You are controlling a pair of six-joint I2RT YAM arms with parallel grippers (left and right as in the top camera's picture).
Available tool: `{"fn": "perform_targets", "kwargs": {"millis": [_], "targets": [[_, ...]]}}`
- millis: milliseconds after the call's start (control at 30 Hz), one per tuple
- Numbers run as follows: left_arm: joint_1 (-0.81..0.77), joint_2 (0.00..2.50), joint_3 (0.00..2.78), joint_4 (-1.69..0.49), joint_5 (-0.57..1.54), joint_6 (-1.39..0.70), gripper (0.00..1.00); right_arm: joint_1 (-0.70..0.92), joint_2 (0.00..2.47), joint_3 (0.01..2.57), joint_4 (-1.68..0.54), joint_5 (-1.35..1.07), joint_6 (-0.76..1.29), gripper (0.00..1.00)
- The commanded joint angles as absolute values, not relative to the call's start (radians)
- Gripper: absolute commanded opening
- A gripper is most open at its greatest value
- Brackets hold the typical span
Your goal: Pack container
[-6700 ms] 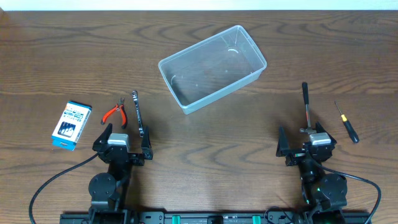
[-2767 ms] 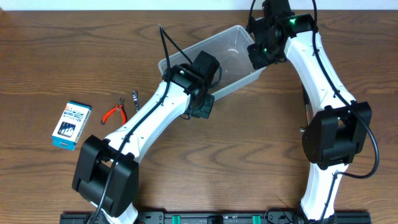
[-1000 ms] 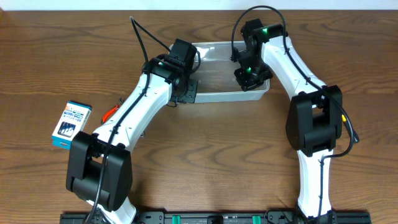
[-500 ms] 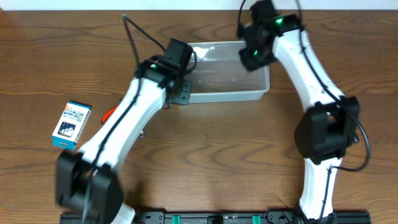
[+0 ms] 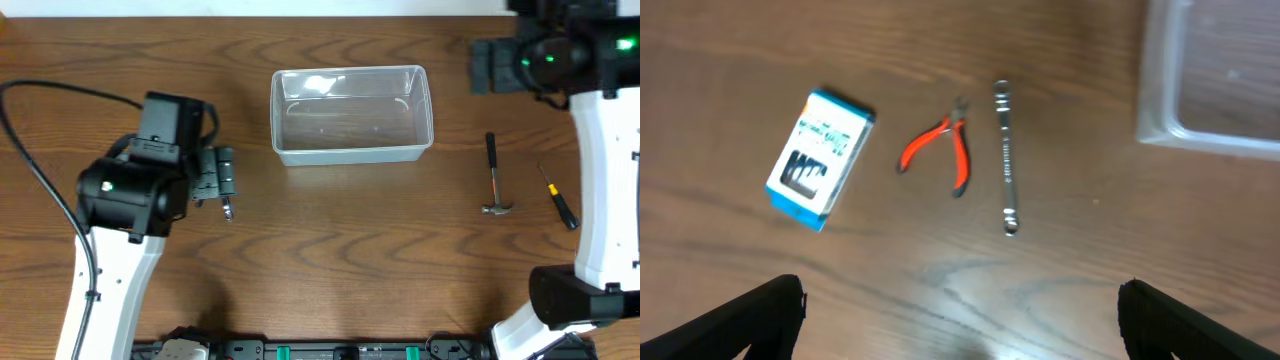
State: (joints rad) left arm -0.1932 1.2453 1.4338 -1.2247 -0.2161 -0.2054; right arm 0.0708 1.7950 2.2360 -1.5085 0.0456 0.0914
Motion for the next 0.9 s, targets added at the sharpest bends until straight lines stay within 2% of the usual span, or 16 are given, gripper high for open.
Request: {"fn": "perform_targets", "kwargs": {"millis": [0, 100, 567, 867], "targets": [[-0.144, 1.295, 1.391, -1.213, -0.163, -0.241, 0.98, 0.035, 1.835, 2.205, -1.531, 0.079, 0.179, 0.99], [-0.123, 1.356, 1.352, -1.151, -0.075, -0.241, 0.98, 0.014, 1.835, 2.175, -1.521, 0.107, 0.179, 0.99], [-0.123, 1.748, 1.316, -0.975, -0.029, -0.188, 0.98, -0.131, 1.835, 2.14, -1.489, 0.13, 0.133, 0.99], [-0.109, 1.871, 1.264, -0.837, 0.106, -0.17, 0.98, -0.158, 1.835, 2.139, -1.488, 0.124, 0.133, 0.99]]}}
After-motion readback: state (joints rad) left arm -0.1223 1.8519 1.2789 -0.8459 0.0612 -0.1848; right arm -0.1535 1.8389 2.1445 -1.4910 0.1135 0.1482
